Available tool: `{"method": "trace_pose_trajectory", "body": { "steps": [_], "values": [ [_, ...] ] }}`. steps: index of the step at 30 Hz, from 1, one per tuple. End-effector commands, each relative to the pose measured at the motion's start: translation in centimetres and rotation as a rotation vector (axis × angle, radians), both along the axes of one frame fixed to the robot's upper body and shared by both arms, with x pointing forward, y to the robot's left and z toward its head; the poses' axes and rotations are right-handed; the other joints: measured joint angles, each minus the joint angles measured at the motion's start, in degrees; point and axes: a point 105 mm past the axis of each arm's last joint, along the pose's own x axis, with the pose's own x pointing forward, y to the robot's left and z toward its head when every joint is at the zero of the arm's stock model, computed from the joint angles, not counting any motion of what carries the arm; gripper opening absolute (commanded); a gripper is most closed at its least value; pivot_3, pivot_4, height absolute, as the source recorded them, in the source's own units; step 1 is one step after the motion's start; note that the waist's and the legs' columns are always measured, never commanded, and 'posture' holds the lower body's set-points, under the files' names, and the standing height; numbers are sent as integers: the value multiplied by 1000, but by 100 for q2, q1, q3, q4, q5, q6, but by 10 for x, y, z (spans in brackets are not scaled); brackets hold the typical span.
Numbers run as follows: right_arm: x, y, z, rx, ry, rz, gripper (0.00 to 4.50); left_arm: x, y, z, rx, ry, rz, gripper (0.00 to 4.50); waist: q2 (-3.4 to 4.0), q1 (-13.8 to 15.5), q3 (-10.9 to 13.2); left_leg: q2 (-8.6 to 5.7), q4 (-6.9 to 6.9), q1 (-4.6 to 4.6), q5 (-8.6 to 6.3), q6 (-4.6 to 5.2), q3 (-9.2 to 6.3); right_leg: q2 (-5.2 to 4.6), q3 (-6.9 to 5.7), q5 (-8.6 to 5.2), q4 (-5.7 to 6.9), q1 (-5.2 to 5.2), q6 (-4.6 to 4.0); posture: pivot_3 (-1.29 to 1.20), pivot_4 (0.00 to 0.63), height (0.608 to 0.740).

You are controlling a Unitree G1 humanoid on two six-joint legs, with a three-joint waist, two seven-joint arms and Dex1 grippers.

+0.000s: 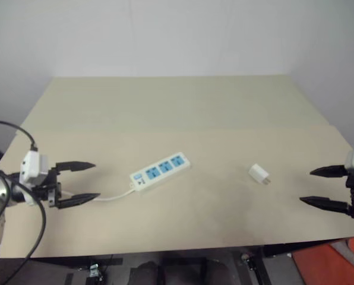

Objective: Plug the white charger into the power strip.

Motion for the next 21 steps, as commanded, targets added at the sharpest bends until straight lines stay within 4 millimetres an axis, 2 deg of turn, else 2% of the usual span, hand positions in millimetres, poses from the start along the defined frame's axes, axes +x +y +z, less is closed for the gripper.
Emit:
{"method": "trace_pose_trajectory", "body": {
  "steps": [1,14,17,21],
  "values": [
    [1,2,5,-6,-31,1,4500,0,-2,11,-6,-45,-8,4488,0,3,0,0,0,0,0,0,0,0,0,0,0,0,0,0,150,740],
    [4,15,2,14,-104,-17,4500,10,-12,11,-48,-47,4,4488,0,11,0,-2,2,1,1,0,0,1,-1,0,2,4,0,0,150,740],
    [7,26,1,48,-148,-17,4500,7,-16,2,-73,-33,17,4488,0,7,0,-2,1,1,1,-1,0,1,-1,0,2,4,0,0,150,740],
    [9,38,-7,102,-169,-21,4500,7,-30,-18,-149,-151,112,4488,0,6,0,-2,3,5,1,-1,1,1,2,0,1,8,0,0,150,740]
  ]
}}
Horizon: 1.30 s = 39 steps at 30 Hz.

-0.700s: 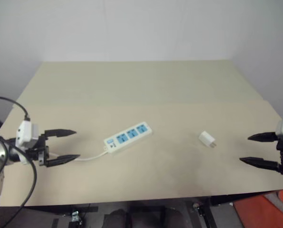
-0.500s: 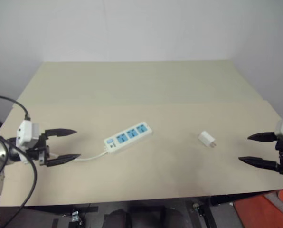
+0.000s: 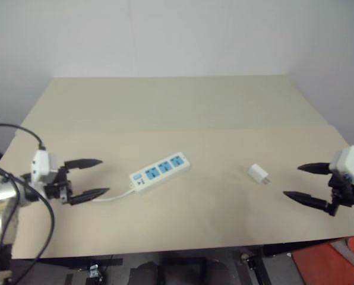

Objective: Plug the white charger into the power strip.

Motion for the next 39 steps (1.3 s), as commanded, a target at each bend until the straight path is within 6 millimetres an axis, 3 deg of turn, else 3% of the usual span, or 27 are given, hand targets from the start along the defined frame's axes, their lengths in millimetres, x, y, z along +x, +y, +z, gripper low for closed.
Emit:
{"method": "trace_pose_trajectory", "body": {
  "steps": [1,6,14,23,30,39],
  "values": [
    [1,12,2,33,-35,5,4500,0,-11,-8,-48,-113,99,4488,0,7,0,0,0,0,0,0,0,0,0,1,-1,1,-1,0,150,740],
    [1,26,-4,65,-28,28,4500,2,-17,-18,-99,-142,163,4488,-12,23,4,1,3,1,1,-3,-5,0,-3,7,1,1,-10,0,150,740],
    [-1,66,0,93,-63,141,4500,6,-24,-29,-106,-114,132,4488,-11,15,4,0,2,0,-1,2,-4,0,-3,8,-1,-1,-10,0,150,740],
    [-10,115,11,148,-99,256,4500,32,-40,-39,-145,-77,94,4488,-14,24,3,-4,4,-3,-1,3,-6,1,-6,8,-2,0,-10,0,150,740],
    [-12,114,5,165,-66,210,4500,37,-54,-42,-165,-28,12,4488,-15,17,3,-4,6,-4,-1,4,-5,1,-6,8,-2,1,-10,0,150,740],
    [-13,109,-2,162,-60,154,4500,41,-58,-54,-124,-5,7,4488,-16,10,3,-6,8,-4,-2,6,-6,1,-7,8,-2,1,-10,0,150,740]
  ]
}}
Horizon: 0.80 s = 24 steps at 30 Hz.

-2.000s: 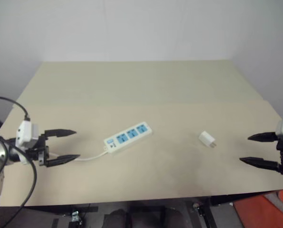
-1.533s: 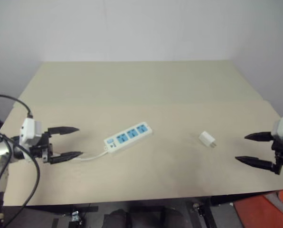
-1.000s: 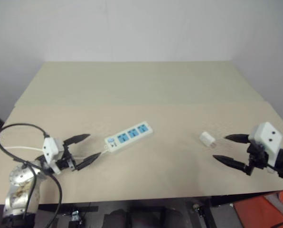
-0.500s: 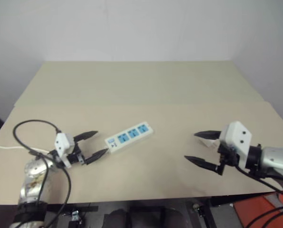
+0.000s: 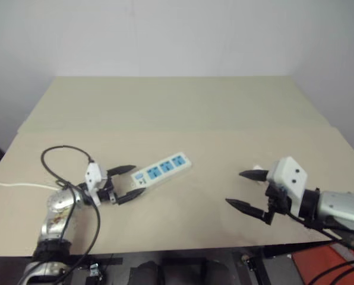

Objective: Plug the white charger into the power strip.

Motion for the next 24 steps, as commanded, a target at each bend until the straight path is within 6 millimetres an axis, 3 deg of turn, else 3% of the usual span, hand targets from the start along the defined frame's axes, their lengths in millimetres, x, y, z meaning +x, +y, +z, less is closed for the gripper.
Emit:
{"method": "trace_pose_trajectory", "body": {
  "steps": [1,24],
  "values": [
    [-3,2,10,6,-50,-3,4500,3,-1,2,5,-32,16,4488,0,-10,0,0,0,1,0,0,0,0,0,0,0,0,0,0,150,740],
    [1,3,9,-3,-49,0,4500,9,-11,-16,-15,-8,47,4488,0,37,-2,3,7,3,-2,4,-3,-1,0,0,3,6,0,0,150,740]
  ]
}}
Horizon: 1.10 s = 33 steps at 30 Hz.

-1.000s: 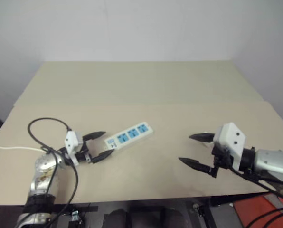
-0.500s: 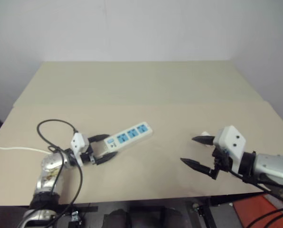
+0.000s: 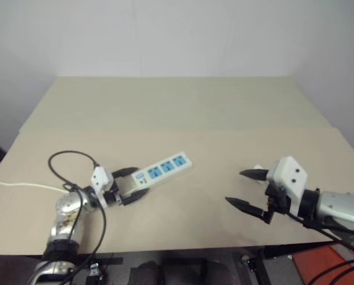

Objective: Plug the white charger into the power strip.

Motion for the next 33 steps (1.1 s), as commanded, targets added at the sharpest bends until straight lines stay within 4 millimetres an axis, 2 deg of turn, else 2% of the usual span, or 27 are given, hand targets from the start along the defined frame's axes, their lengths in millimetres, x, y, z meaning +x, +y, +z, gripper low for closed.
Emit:
{"method": "trace_pose_trajectory", "body": {
  "steps": [1,5,6,8,10,11,21,28,30,33],
  "values": [
    [0,1,7,-11,-37,5,4500,2,-5,-4,-1,12,-7,4488,0,8,0,0,1,0,0,0,0,0,0,0,0,0,0,0,150,740],
    [-1,1,6,-12,-36,-1,4500,4,-7,-3,-9,31,-18,4488,0,22,-1,0,4,0,-1,2,-2,0,-1,0,1,1,0,0,150,740],
    [-1,0,6,-12,-36,-3,4500,4,-8,-3,-12,38,-25,4182,0,21,-1,0,5,0,-1,2,-2,0,-1,0,1,1,1,0,150,740],
    [-1,0,5,-11,-36,-6,4500,3,-9,-3,-8,51,-42,3872,0,22,-1,0,5,-1,-2,3,-1,0,-1,1,1,1,1,0,150,740],
    [-1,0,5,-11,-36,-12,4500,3,-9,-4,-4,55,-47,3252,0,22,-1,-1,5,-1,-2,3,-1,0,-1,0,0,1,1,0,150,740],
    [0,-1,5,-11,-36,-14,4500,3,-9,-4,2,56,-53,3209,0,22,-1,-1,5,-1,-2,3,-1,0,-1,0,0,1,1,0,150,740],
    [1,0,3,-8,-33,-20,4500,3,-9,-3,29,48,-69,3209,0,23,-1,0,7,-2,-3,4,-1,0,-1,1,0,1,1,0,150,740],
    [4,-3,5,-18,-38,-35,4500,-5,-11,7,59,76,-182,3209,-1,-16,-1,1,6,-4,-3,5,-1,0,-1,0,-1,-1,1,0,150,740],
    [6,-8,5,-37,-33,-45,4500,-3,-14,8,64,73,-202,3209,-1,-9,0,0,7,-4,-3,5,-1,0,-1,0,-1,-1,2,0,150,740],
    [11,-23,-1,-123,91,-91,4500,-2,-17,7,72,76,-226,3209,-1,-11,0,0,14,-9,-4,8,-1,0,-1,1,0,-2,2,0,150,740]
  ]
}}
